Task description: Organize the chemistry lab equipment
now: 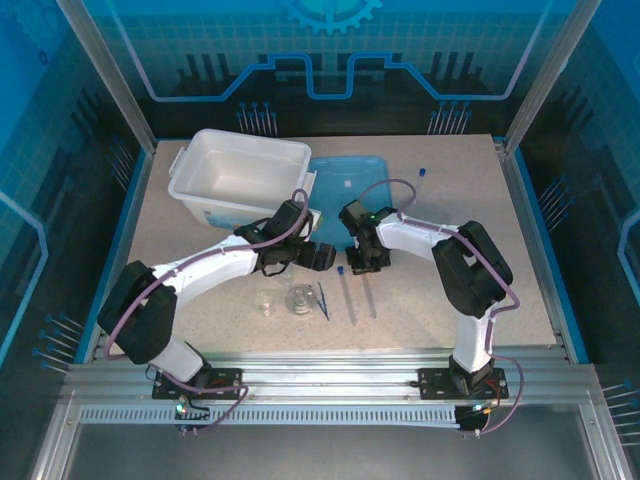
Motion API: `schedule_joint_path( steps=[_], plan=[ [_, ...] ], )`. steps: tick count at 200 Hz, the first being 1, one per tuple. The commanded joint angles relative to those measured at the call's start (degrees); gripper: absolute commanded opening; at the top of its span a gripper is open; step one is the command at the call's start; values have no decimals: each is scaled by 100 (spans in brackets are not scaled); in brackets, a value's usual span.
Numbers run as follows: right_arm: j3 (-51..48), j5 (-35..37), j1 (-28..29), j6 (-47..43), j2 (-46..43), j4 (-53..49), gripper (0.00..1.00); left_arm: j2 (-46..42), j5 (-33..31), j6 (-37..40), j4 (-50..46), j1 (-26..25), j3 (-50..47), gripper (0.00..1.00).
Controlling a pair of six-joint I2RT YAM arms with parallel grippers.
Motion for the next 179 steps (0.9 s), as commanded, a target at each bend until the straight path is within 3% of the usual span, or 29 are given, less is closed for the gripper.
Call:
schedule_joint_path(
  steps=[1,75,128,179],
  plan=[
    [-165,134,3,12,-124,54,20,106,201,13,27,-31,210,89],
    [44,225,-655,60,-1926,219,18,13,1123,-238,866,-250,262,88],
    [216,-19,-651,755,-2409,916,18,94,1948,-895,1878,-378,236,82],
    [226,-320,-649,1196,-2620,1261,18,296,2064,-1127,2206,-413,265,78]
  ],
)
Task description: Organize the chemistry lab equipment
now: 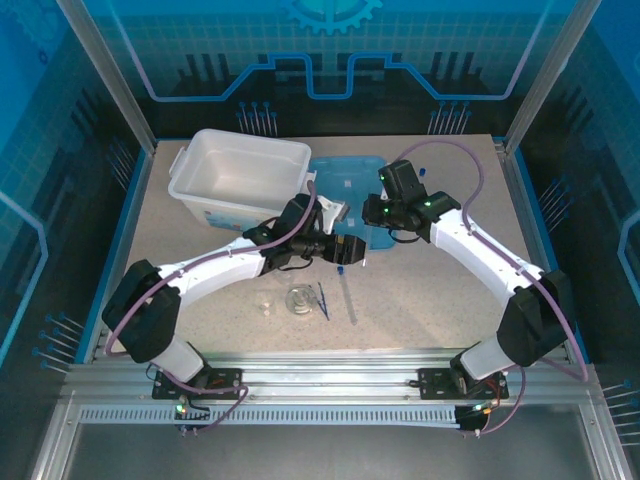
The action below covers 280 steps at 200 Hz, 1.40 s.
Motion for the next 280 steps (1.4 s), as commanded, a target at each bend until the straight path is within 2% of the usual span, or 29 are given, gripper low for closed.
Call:
schedule_joint_path(
  steps=[1,31,44,75,123,158,183,197,208,220,240,254,280],
  plan=[
    [102,-203,21,384,-279,306,17,175,247,-227,356,-39,141,78],
    [15,-345,34,653,-389,488,17,264,272,-375,586,-41,71,74],
    [-82,-370,32,779,-410,643,17,302,330,-435,691,-34,60,65],
    [-260,-385,29,1021,-446,872,17,365,406,-480,704,-42,114,50],
    [-279,-269,7,941,-438,816,17,321,406,-441,687,-41,97,24],
    [-334,-304,-67,908,-454,813,17,304,389,-312,600,-38,123,9],
    [-333,-409,-109,873,-455,785,18,312,339,-148,476,-41,173,3],
    [-243,-568,-185,708,-437,702,25,304,249,6,353,-37,209,1],
    [-124,-736,-320,474,-436,540,34,291,139,204,194,-37,258,2],
    [-23,-1149,-576,218,-453,397,45,264,-31,462,17,-40,294,3],
    [181,-1792,-986,-215,-472,4,55,192,-335,891,-180,-38,257,3],
    [400,-2324,-1222,-576,-428,-248,66,172,-491,1138,-291,-37,230,3],
    [627,-3522,-1636,-942,-115,-548,68,90,-674,1617,-309,-76,46,3]
  ],
)
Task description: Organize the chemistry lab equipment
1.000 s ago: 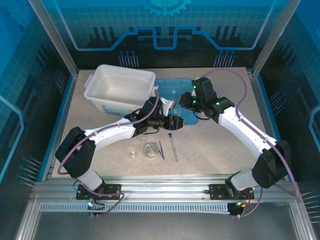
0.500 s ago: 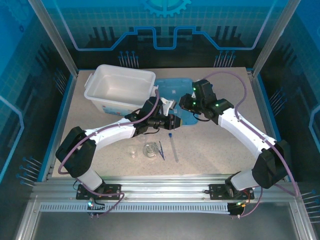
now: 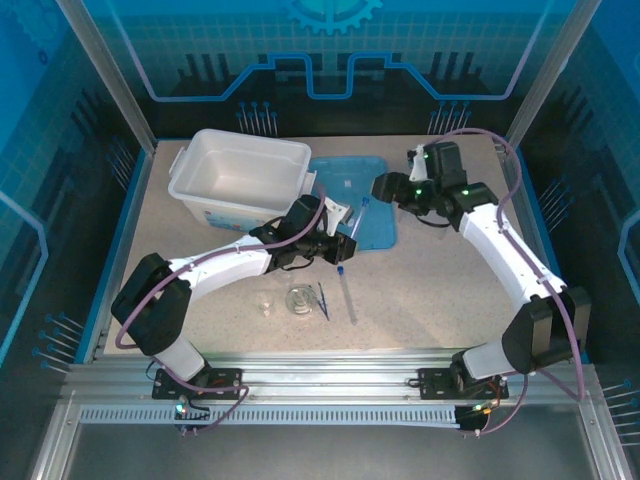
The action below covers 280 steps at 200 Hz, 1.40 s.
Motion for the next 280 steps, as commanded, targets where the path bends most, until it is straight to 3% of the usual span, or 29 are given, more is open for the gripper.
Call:
schedule_joint_path(
  steps=[1,81,280],
  plan=[
    [333,-1422,-284,-628,234,-527,68,-210,-347,754,-188,-74,-60,4],
    [364,-1893,-213,-1164,764,-957,62,-476,-741,1411,-98,-313,-313,4],
    [262,-2550,116,-1241,1088,-877,27,-604,-969,1553,-60,-365,-379,6]
  ],
)
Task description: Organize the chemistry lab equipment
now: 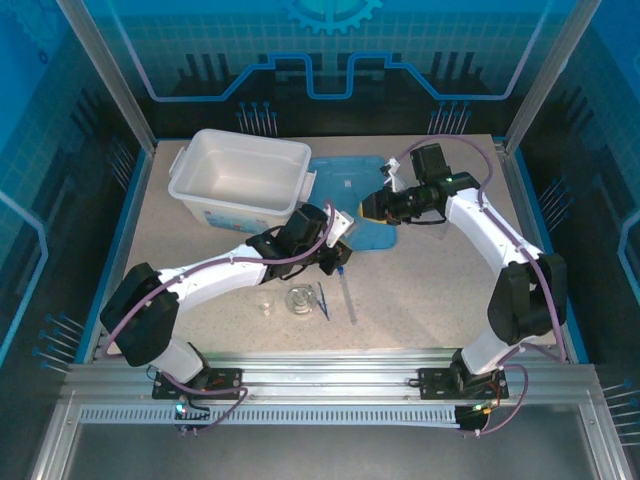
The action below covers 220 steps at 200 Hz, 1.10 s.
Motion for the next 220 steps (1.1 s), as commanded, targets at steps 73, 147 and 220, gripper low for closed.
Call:
schedule_joint_path(
  steps=[73,147,220],
  plan=[
    [-39,-83,43,-98,-57,-94,13,-94,-315,47,-34,-43,19,30],
    [118,1325,-193,-83,-480,-412,13,-378,-458,-303,71,-33,9,81],
    [194,4258,-164,-62,-898,-146,13,-268,-670,-594,-42,-24,-25,99]
  ],
)
